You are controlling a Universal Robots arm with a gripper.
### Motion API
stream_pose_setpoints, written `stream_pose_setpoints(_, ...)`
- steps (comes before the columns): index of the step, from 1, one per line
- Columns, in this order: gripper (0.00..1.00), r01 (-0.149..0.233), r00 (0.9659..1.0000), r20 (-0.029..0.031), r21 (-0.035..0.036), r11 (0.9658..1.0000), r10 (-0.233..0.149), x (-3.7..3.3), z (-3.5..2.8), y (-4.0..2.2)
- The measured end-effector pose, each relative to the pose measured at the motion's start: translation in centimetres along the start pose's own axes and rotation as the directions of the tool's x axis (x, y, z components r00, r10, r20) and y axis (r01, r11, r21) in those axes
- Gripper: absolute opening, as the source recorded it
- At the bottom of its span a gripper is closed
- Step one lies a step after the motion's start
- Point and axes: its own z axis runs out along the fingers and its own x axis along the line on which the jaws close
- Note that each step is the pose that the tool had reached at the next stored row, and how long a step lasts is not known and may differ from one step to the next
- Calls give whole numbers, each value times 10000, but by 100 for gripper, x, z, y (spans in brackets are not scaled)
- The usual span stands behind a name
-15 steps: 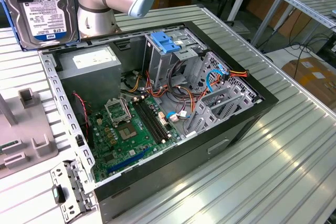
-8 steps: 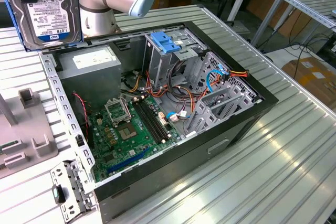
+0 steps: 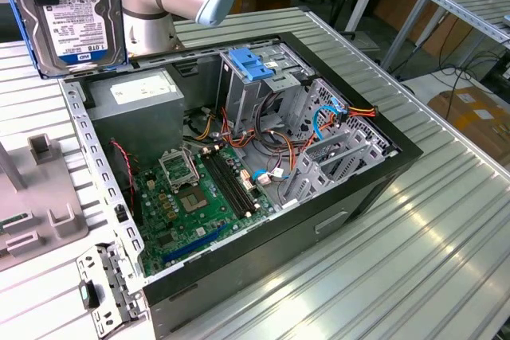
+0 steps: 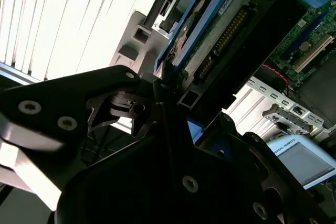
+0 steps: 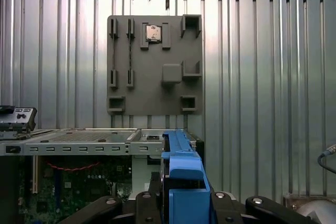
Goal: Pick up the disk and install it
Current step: 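Pick up the disk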
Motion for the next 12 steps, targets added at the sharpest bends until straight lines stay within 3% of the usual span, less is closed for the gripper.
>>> stream_pose_setpoints(12, 37, 0, 10000, 1, 1, 10000, 0, 9, -1, -22)
